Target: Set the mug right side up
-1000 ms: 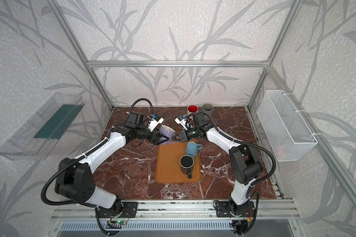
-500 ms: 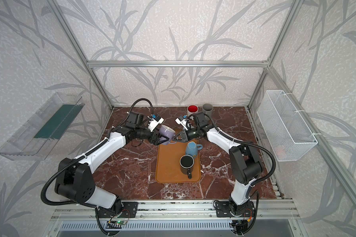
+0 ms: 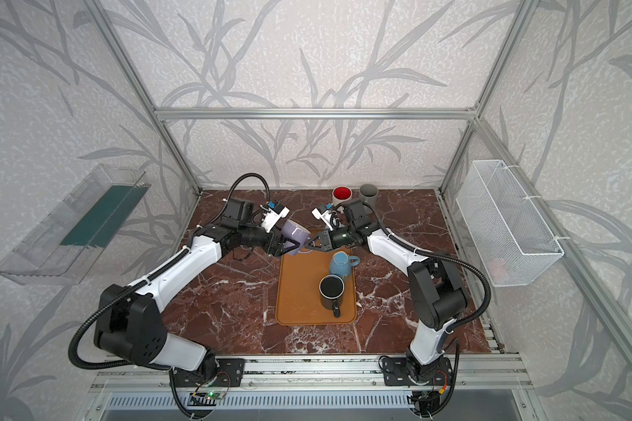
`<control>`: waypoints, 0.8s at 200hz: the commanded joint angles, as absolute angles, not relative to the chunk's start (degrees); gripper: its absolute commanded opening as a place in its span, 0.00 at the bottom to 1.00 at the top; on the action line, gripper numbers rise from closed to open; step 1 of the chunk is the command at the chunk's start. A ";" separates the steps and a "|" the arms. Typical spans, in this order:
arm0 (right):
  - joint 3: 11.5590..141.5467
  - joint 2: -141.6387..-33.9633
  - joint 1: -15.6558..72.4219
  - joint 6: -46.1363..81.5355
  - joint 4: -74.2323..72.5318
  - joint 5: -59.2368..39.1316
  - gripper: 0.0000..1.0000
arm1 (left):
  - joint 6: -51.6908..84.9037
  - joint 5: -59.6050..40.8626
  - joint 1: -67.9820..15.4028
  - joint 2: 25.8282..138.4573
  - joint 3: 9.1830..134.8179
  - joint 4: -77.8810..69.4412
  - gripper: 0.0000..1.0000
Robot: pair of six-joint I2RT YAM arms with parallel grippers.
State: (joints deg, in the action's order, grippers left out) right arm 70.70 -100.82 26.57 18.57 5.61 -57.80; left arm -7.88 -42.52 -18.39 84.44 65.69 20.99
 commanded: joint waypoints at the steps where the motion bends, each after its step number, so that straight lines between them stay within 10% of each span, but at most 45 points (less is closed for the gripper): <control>1: 70.50 -98.12 26.76 21.27 4.22 -55.87 0.00 | -7.66 -39.76 -18.72 81.09 65.17 17.15 0.44; 133: 68.84 -94.76 27.34 19.69 5.18 -56.77 0.00 | -5.89 -38.30 -18.02 81.71 65.26 15.47 0.54; 160: 68.53 -94.40 27.48 20.16 4.57 -57.08 0.00 | -5.54 -38.68 -17.84 81.90 65.36 15.04 0.80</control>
State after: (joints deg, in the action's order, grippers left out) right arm 69.17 -97.30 26.96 19.75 4.89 -55.44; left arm -6.22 -40.84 -18.70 82.48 65.06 18.41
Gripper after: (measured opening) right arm 0.166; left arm 0.864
